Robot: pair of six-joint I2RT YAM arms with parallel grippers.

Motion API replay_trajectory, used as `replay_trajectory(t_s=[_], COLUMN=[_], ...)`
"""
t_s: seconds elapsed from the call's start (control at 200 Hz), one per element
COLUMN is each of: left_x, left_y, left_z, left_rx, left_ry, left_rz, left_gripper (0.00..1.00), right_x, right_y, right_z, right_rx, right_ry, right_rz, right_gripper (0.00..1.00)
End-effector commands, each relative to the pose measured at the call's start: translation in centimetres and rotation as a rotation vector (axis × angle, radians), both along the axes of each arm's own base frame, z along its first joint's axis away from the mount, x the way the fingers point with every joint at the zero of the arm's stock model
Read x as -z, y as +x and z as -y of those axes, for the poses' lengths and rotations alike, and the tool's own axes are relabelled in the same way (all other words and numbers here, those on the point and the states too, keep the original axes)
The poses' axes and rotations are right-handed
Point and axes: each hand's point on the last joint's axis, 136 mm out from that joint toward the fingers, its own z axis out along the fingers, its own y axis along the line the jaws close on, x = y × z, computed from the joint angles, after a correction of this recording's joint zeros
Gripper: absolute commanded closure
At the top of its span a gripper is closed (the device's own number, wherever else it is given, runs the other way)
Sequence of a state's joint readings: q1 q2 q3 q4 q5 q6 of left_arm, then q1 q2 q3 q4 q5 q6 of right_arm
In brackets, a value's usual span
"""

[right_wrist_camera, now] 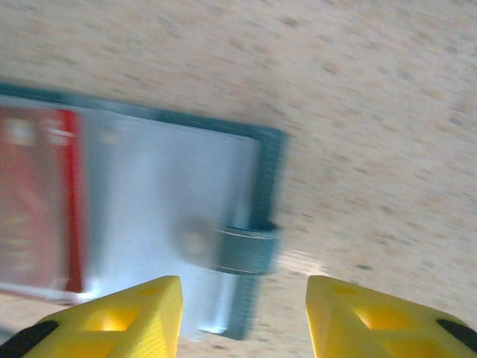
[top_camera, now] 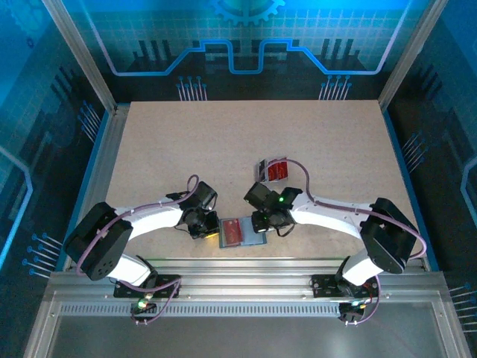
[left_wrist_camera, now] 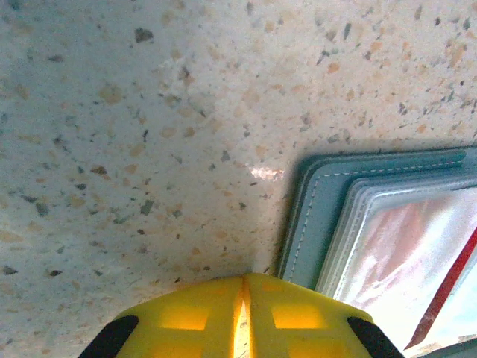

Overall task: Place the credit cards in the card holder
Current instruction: Insert the credit card into the card slot, then close the card holder at the bottom-center of the table.

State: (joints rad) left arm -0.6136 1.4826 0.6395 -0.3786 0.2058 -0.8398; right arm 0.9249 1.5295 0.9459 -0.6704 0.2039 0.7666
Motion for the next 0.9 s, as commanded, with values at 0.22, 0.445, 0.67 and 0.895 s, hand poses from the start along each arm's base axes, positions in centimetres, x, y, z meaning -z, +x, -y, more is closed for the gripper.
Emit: replay_trajectory(t_s=[0.22, 0.445, 0.67, 0.895], left_x=[3.4, 3.5, 3.7, 1.2], left_y=[-1.6, -1.5, -1.6, -0.9], left_z=[2.2, 2.3, 2.2, 0.5], left_rx=[0.081, 0.085, 0.087, 0.098], left_ry=[-0.038, -0.034, -0.029, 0.057], left_rz=[-0.028, -0.030, -0.035, 0.032], left_gripper=[0.88, 0.88, 0.88, 0.89], right_x=[2.0, 3.0, 2.8, 2.3], right_y=[-0.7, -0.1, 0.7, 1.3], right_z=[3.9, 1.2, -0.9, -1.9], right_rx=[0.010, -0.057, -0.120, -0.137], right_ry=[-0.193, -0.157, -0.108, -0.058], right_rz=[-0.004, 0.004, 0.039, 0.066], right_gripper=[0.48, 0.45, 0.41, 0.41])
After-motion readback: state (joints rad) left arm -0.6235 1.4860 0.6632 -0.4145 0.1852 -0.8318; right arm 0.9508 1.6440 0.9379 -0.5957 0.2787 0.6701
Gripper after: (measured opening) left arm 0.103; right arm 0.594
